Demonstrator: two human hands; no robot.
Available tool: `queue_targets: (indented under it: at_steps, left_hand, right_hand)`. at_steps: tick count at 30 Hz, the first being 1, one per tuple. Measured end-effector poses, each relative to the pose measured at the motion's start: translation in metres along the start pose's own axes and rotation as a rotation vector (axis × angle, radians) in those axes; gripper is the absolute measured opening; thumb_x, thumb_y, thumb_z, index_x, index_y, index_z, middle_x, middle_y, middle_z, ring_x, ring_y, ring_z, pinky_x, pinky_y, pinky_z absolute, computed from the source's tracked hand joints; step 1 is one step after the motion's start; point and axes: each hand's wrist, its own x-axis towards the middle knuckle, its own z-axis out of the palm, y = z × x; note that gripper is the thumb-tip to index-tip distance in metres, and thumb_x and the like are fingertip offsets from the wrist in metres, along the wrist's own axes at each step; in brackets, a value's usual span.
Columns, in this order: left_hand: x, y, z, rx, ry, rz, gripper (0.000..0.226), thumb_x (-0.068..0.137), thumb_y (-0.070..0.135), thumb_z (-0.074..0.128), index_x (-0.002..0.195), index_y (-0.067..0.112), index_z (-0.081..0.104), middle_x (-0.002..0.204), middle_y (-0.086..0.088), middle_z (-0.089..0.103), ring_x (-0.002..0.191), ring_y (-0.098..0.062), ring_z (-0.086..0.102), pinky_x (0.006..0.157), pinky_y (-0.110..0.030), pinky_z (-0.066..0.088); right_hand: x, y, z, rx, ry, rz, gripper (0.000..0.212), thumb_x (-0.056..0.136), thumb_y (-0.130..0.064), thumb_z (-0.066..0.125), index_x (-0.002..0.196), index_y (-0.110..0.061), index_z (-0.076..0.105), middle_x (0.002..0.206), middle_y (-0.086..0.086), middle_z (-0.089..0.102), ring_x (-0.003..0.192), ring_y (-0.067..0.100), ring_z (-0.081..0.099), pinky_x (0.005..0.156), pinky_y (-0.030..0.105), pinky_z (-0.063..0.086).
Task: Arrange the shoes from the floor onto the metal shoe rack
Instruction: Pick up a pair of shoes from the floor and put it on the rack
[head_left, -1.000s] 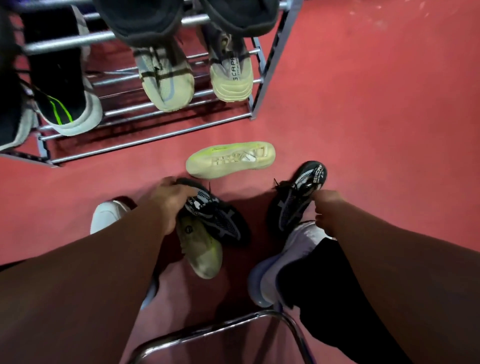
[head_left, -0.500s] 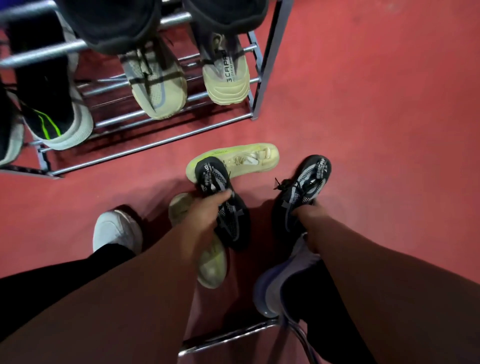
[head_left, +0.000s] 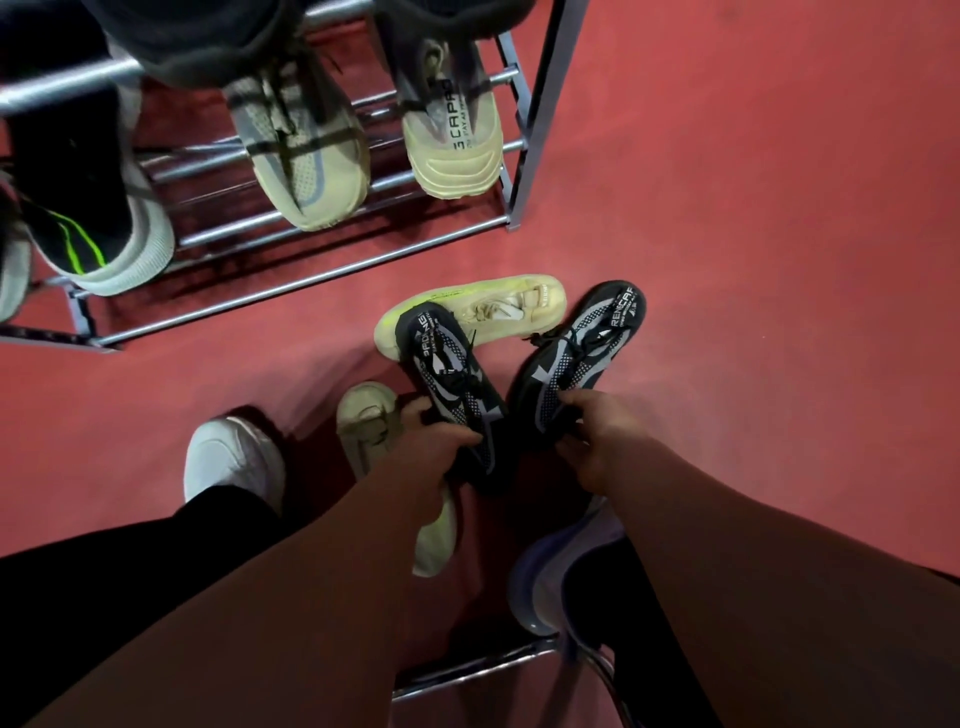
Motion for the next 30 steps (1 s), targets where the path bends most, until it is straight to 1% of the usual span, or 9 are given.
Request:
queue_targets:
  at_steps: [2, 5, 10, 14, 16, 20, 22, 25, 30]
  left_hand:
    - [-0.004, 0.0, 0.003, 0.054, -0.009, -0.049, 0.038, 0.077, -0.003, 0.073, 0.111, 0.014, 0.066, 0.104, -0.016, 0.076, 0.086, -0.032, 0.073, 0.064, -0.034, 0.058]
    - [-0.01, 0.0, 0.01, 0.122, -0.094, -0.111, 0.029, 0.077, 0.0, 0.073, 0.104, 0.009, 0.075, 0.105, -0.014, 0.077, 0.096, -0.03, 0.074, 0.083, -0.042, 0.059]
    - [-0.021, 0.007, 0.018, 0.177, -0.139, -0.081, 0.028, 0.075, -0.006, 0.071, 0.101, 0.003, 0.077, 0.092, -0.013, 0.076, 0.075, -0.024, 0.072, 0.056, -0.025, 0.055]
    - [-0.01, 0.008, 0.011, 0.256, -0.117, -0.071, 0.055, 0.049, 0.01, 0.076, 0.104, 0.01, 0.076, 0.094, -0.012, 0.078, 0.084, -0.033, 0.075, 0.076, -0.055, 0.062]
    - [-0.007, 0.009, 0.004, 0.237, -0.134, -0.054, 0.073, 0.039, 0.013, 0.08, 0.111, 0.015, 0.073, 0.097, -0.015, 0.077, 0.086, -0.039, 0.075, 0.072, -0.066, 0.058]
    - [-0.098, 0.053, -0.009, 0.072, -0.107, 0.014, 0.031, 0.078, -0.004, 0.064, 0.104, 0.012, 0.071, 0.094, -0.014, 0.078, 0.087, -0.036, 0.074, 0.072, -0.05, 0.063]
    - [-0.108, 0.057, -0.026, -0.012, -0.102, 0.019, 0.029, 0.088, -0.006, 0.054, 0.107, 0.011, 0.07, 0.098, -0.014, 0.077, 0.087, -0.033, 0.074, 0.072, -0.049, 0.063]
    - [-0.113, 0.062, -0.05, -0.123, -0.097, 0.01, 0.035, 0.09, -0.008, 0.052, 0.119, 0.008, 0.064, 0.113, -0.019, 0.072, 0.092, -0.035, 0.072, 0.067, -0.048, 0.063]
    - [-0.108, 0.071, -0.067, -0.244, -0.106, 0.044, 0.044, 0.091, -0.014, 0.046, 0.125, 0.012, 0.057, 0.122, -0.017, 0.068, 0.107, -0.037, 0.068, 0.064, -0.045, 0.062]
  right_hand:
    - [0.002, 0.001, -0.001, -0.026, 0.005, 0.018, 0.022, 0.085, -0.028, 0.073, 0.103, -0.016, 0.067, 0.111, 0.006, 0.069, 0.096, 0.023, 0.063, 0.068, 0.032, 0.049]
    - [0.002, 0.003, -0.001, -0.049, -0.014, 0.045, 0.014, 0.088, -0.026, 0.072, 0.097, -0.017, 0.066, 0.096, 0.003, 0.065, 0.081, 0.02, 0.057, 0.064, 0.031, 0.046]
    - [-0.007, -0.002, 0.008, -0.057, -0.053, 0.017, 0.01, 0.09, -0.012, 0.068, 0.1, -0.01, 0.068, 0.093, 0.009, 0.069, 0.083, 0.025, 0.065, 0.072, 0.036, 0.054]
    - [-0.032, -0.013, 0.017, -0.155, -0.027, -0.125, 0.033, 0.083, -0.001, 0.063, 0.116, 0.0, 0.069, 0.107, 0.02, 0.072, 0.093, 0.032, 0.07, 0.086, 0.046, 0.059]
    - [-0.052, -0.018, 0.018, -0.151, -0.018, -0.189, 0.029, 0.082, 0.001, 0.061, 0.109, 0.002, 0.07, 0.105, 0.024, 0.073, 0.084, 0.034, 0.07, 0.08, 0.047, 0.061]
    - [-0.103, -0.02, 0.009, -0.059, 0.028, -0.305, 0.007, 0.091, -0.002, 0.058, 0.09, -0.001, 0.064, 0.06, 0.013, 0.069, 0.055, 0.028, 0.064, 0.039, 0.028, 0.053]
    - [-0.123, -0.013, 0.005, -0.041, -0.001, -0.341, 0.008, 0.092, -0.005, 0.057, 0.088, -0.003, 0.063, 0.05, 0.008, 0.065, 0.05, 0.024, 0.06, 0.04, 0.026, 0.051]
    - [-0.137, 0.002, 0.007, -0.022, -0.049, -0.399, 0.011, 0.089, -0.006, 0.055, 0.094, -0.003, 0.064, 0.059, 0.011, 0.065, 0.052, 0.025, 0.059, 0.05, 0.03, 0.05]
    - [-0.132, 0.008, 0.02, -0.04, -0.106, -0.403, 0.028, 0.085, -0.008, 0.055, 0.11, -0.005, 0.067, 0.071, 0.007, 0.069, 0.047, 0.017, 0.059, 0.039, 0.024, 0.042]
